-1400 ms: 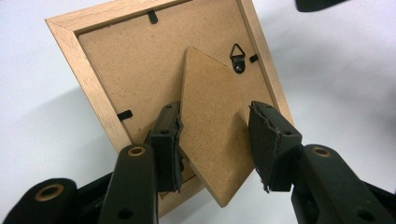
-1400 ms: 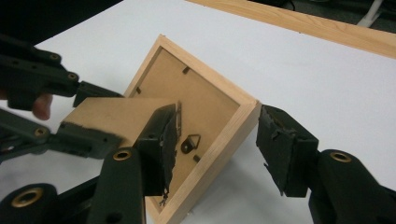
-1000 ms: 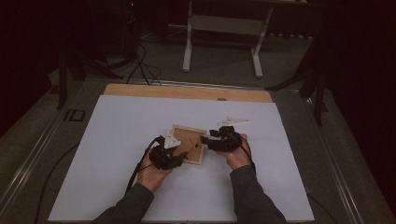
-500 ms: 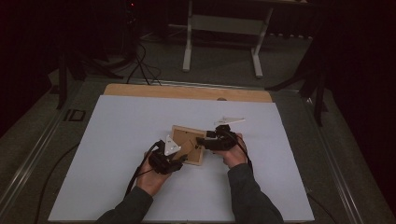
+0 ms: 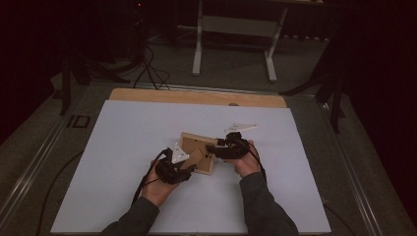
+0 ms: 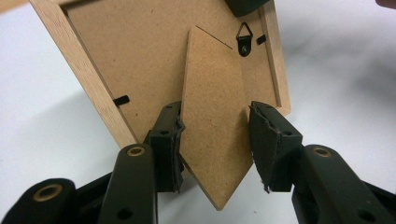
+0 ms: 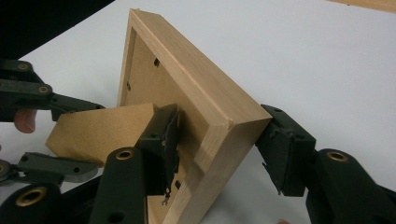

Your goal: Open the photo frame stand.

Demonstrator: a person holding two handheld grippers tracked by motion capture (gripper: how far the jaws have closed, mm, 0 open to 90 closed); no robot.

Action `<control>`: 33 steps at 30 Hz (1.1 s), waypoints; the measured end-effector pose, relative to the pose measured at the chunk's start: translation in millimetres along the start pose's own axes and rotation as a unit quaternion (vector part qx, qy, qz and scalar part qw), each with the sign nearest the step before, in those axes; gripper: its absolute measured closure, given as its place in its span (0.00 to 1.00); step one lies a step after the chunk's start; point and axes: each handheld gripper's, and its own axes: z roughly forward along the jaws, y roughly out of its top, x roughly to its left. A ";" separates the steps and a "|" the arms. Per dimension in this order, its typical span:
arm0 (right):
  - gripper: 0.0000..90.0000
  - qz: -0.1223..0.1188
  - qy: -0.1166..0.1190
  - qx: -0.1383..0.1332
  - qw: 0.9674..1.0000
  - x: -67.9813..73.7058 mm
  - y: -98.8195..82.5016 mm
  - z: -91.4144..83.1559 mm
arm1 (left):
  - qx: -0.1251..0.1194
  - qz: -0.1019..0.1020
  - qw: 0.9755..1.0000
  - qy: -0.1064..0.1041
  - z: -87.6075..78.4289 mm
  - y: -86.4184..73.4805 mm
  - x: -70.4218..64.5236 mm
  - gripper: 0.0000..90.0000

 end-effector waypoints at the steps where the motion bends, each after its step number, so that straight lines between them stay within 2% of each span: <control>1: 0.55 -0.002 0.001 0.000 1.000 0.0 0.0 -0.5 | 0.002 -0.003 1.000 -0.004 -0.3 0.2 1.0 0.63; 5: 0.56 -0.007 0.002 -0.001 1.000 1.4 0.2 -2.1 | 0.005 -0.011 1.000 -0.013 -0.7 0.4 1.8 0.64; 9: 0.57 -0.012 0.003 -0.001 1.000 3.3 0.6 -3.5 | 0.013 -0.026 0.999 -0.032 -1.8 0.9 5.9 0.66; 12: 0.58 -0.015 0.004 -0.001 1.000 4.7 0.9 -4.8 | 0.020 -0.039 0.997 -0.056 -2.8 1.1 11.0 0.68; 15: 0.58 -0.019 0.005 -0.003 1.000 6.1 1.3 -5.8 | 0.023 -0.048 0.996 -0.070 -2.4 0.8 14.1 0.70; 22: 0.59 -0.028 0.008 -0.004 1.000 9.2 1.7 -8.5 | 0.034 -0.042 0.996 -0.073 -1.9 0.6 14.0 0.72; 26: 0.60 -0.032 0.005 -0.006 0.999 11.6 2.1 -9.6 | 0.035 -0.038 0.996 -0.067 -2.3 0.8 12.9 0.72; 30: 0.61 -0.036 0.006 -0.014 0.999 13.7 3.8 -12.0 | 0.036 -0.042 0.997 -0.061 -1.2 0.8 14.8 0.75; 33: 0.61 -0.049 -0.003 -0.016 0.999 17.4 4.9 -12.2 | 0.037 -0.044 0.997 -0.051 0.2 1.1 15.8 0.76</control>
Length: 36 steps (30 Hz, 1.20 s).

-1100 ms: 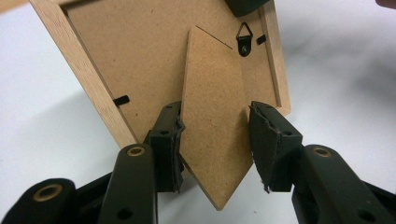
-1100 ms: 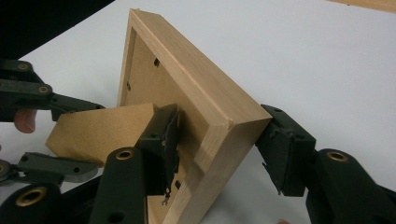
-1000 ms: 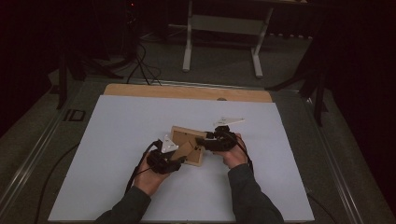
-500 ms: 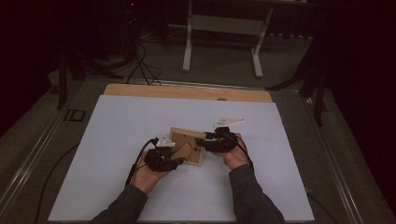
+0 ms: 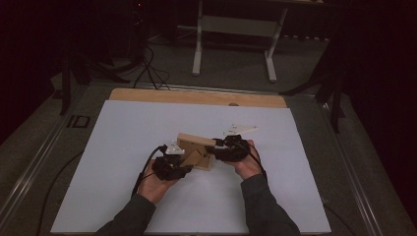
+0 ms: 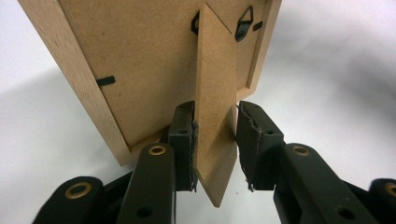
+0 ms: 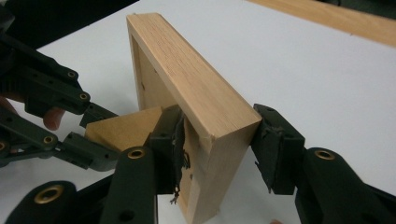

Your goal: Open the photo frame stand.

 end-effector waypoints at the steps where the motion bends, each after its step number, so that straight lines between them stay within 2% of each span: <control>1: 0.61 -0.005 -0.004 -0.001 1.000 1.4 0.8 0.2 | -0.001 -0.002 1.000 0.004 0.6 0.2 0.3 0.77; 4: 0.61 -0.014 -0.010 0.000 1.000 2.6 2.8 1.2 | 0.000 -0.003 1.000 0.010 1.8 1.3 2.0 0.77; 12: 0.61 -0.019 -0.024 0.005 1.000 1.3 9.2 4.3 | -0.007 -0.014 1.000 0.025 7.7 5.7 6.3 0.77; 24: 0.58 -0.020 -0.050 0.008 0.999 -2.0 14.9 11.2 | -0.017 -0.036 0.999 0.033 22.1 9.5 12.1 0.77; 29: 0.56 -0.023 -0.060 0.009 0.998 -1.3 16.5 13.9 | -0.024 -0.033 0.998 0.038 26.0 8.3 11.4 0.77; 36: 0.53 -0.021 -0.058 0.009 0.998 -1.3 16.9 14.7 | -0.027 -0.029 0.998 0.043 27.2 7.7 9.1 0.77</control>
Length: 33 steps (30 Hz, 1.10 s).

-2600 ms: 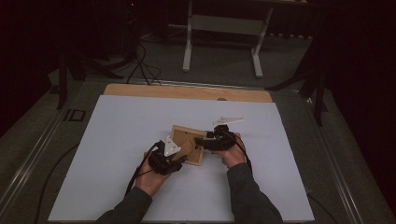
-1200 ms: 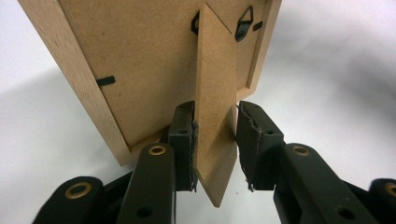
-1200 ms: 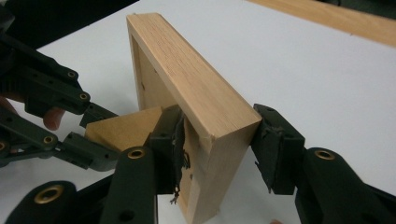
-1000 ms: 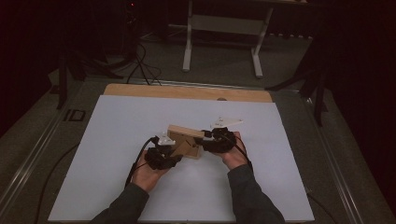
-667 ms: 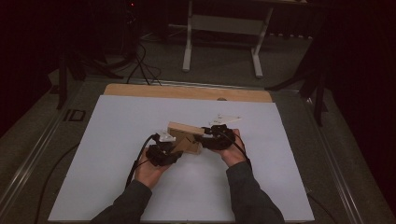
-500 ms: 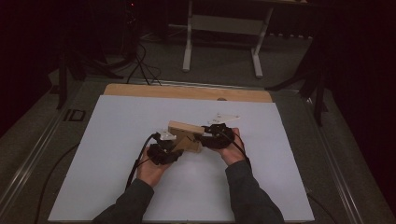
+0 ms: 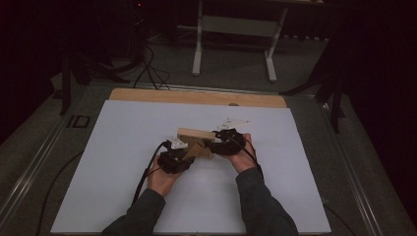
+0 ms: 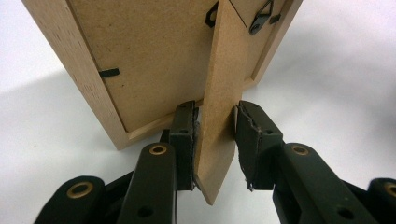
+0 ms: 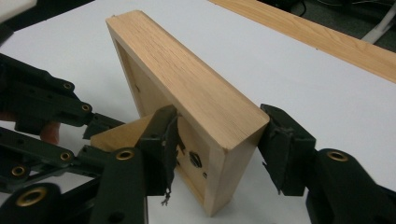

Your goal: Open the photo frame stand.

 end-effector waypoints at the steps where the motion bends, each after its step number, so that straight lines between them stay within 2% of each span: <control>1: 0.53 -0.002 -0.001 0.000 1.000 0.4 0.1 0.2 | -0.002 -0.002 1.000 0.003 1.5 -0.5 -0.7 0.77; 7: 0.53 -0.009 -0.009 0.001 1.000 0.9 0.7 0.7 | -0.007 -0.003 1.000 0.008 5.2 -0.2 0.3 0.76; 14: 0.52 -0.005 -0.012 -0.002 1.000 -0.3 0.5 1.0 | -0.005 0.007 1.000 0.013 7.4 2.4 2.7 0.76; 19: 0.52 -0.009 -0.010 0.002 1.000 1.7 0.1 0.1 | -0.003 0.013 1.000 0.013 6.1 1.0 -0.7 0.76; 21: 0.52 -0.009 -0.007 0.002 1.000 1.6 -0.2 -0.2 | -0.003 0.021 1.000 0.012 4.2 0.2 -1.8 0.76; 25: 0.52 -0.014 0.000 0.005 1.000 2.7 -0.9 -2.1 | -0.008 0.021 1.000 0.000 -0.3 0.3 -1.2 0.74; 33: 0.51 -0.019 0.009 0.009 1.000 6.3 -2.6 -4.7 | -0.003 0.026 1.000 -0.009 -4.5 -2.3 -1.2 0.73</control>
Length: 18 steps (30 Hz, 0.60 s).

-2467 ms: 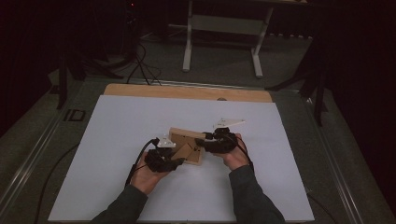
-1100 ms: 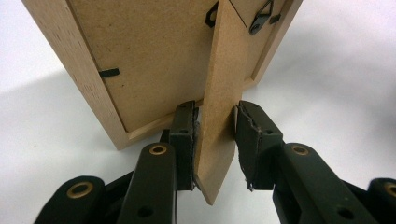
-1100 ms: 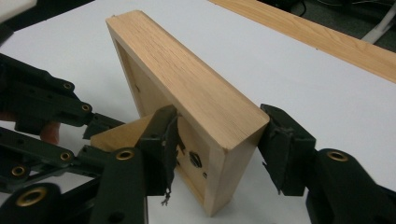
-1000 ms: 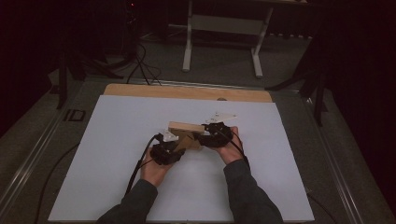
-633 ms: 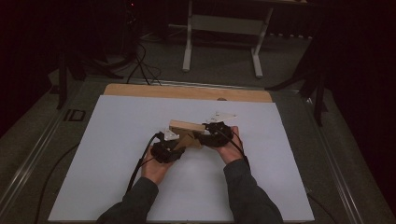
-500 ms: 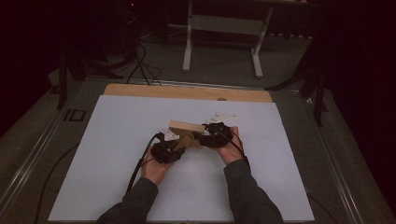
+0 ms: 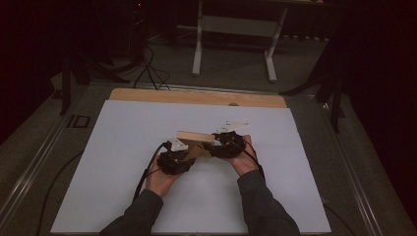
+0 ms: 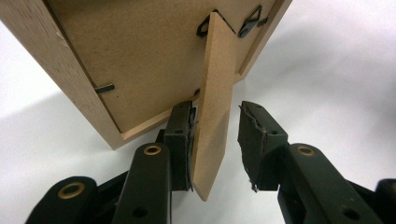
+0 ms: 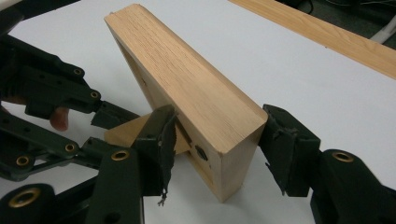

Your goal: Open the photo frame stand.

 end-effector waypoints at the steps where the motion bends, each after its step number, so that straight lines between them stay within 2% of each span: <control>1: 0.51 -0.001 0.001 -0.001 1.000 0.6 -0.1 0.0 | 0.001 0.000 1.000 0.000 -0.5 -0.6 0.3 0.74; 5: 0.51 -0.005 0.003 0.002 1.000 3.3 -0.6 -1.1 | 0.003 0.001 1.000 0.001 -1.9 -2.5 2.6 0.84; 12: 0.51 -0.011 0.000 0.003 1.000 9.6 -2.9 -3.3 | 0.005 0.008 1.000 -0.006 -3.4 -5.3 2.3 0.86; 18: 0.51 0.000 0.010 -0.001 1.000 11.2 -10.4 -7.2 | 0.009 0.013 1.000 -0.009 -3.2 -8.1 0.8 0.87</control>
